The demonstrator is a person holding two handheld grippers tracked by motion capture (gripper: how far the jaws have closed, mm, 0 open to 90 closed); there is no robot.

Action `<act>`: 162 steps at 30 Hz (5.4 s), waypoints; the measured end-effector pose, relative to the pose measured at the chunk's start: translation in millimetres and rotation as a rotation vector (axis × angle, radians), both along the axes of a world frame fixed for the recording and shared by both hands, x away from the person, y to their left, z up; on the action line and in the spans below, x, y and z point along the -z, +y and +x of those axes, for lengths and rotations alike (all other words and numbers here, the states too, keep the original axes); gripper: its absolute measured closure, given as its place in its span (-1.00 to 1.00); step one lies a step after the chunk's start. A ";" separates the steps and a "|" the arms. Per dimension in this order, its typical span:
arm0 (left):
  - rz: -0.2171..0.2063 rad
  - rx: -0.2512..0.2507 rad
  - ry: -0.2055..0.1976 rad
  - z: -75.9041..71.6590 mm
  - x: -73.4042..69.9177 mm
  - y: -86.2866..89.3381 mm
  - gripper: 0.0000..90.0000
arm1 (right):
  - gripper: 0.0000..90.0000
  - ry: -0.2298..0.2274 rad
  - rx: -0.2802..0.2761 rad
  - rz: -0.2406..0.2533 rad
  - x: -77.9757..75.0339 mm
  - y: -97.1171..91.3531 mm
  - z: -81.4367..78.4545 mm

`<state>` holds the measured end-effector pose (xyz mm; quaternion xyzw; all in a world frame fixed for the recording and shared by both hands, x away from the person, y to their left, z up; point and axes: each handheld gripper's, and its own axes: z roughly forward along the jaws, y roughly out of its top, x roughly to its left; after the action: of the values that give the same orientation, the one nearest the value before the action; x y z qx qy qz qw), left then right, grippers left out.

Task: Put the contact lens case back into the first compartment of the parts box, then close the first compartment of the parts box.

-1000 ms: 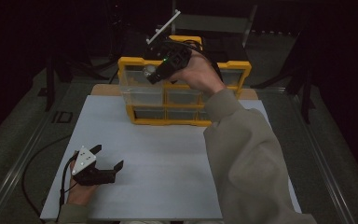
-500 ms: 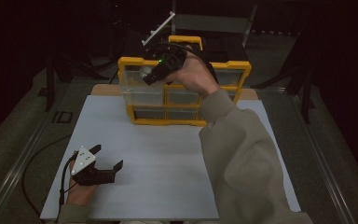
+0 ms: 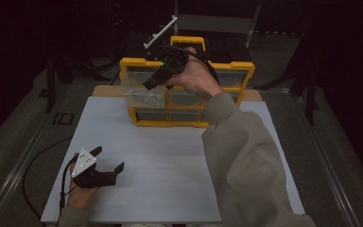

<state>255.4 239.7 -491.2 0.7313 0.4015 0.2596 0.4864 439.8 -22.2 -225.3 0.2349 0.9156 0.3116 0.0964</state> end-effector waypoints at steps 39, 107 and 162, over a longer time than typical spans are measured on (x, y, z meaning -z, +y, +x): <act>0.004 0.003 0.003 0.2 0.8 -1.6 -1.00 | -0.67 -0.059 -0.015 -0.022 -1.1 -17.3 -21.0; 0.008 -0.001 0.004 0.1 1.5 -2.5 -1.00 | -0.25 -0.018 -0.035 -0.072 44.8 -46.1 -27.1; 0.009 -0.002 0.004 0.0 1.4 -2.2 -1.00 | 1.00 -0.030 -0.174 -0.010 53.7 -18.2 -35.8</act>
<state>255.5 237.5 -492.5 0.7334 0.4022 0.2606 0.4822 404.0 -40.4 -279.0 0.1493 0.9326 0.3178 0.0838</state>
